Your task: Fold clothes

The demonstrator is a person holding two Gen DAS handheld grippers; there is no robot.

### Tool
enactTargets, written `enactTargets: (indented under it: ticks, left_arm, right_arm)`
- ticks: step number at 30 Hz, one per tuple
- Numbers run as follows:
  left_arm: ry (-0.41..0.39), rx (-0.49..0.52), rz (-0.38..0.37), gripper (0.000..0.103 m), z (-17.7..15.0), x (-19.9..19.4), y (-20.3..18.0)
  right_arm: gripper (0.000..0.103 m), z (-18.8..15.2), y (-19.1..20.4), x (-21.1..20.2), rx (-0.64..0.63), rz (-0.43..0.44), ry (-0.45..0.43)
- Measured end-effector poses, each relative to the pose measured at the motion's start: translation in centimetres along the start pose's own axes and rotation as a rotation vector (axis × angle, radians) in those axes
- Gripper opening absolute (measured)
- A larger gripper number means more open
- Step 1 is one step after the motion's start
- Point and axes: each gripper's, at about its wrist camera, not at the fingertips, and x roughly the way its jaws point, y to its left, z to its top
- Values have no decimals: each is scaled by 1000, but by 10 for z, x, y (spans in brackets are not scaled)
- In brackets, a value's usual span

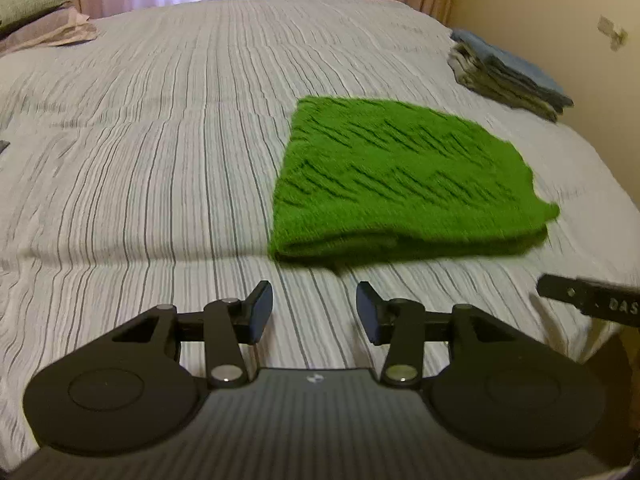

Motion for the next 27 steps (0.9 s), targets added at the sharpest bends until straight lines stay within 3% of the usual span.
enactTargets:
  ticks: [3,13,27]
  left_arm:
    - [11,14,26,44,-5,-7,-5]
    - [-10,39,75,48,-22,-31,-7]
    - [-54,55,59,52,-39,-61,-13]
  right_arm:
    - [81,-5,7,-3,-19,-5,20]
    - [82,-20,27,-17,-81,5,34]
    - [82,-33,35,-38,-104,4,14]
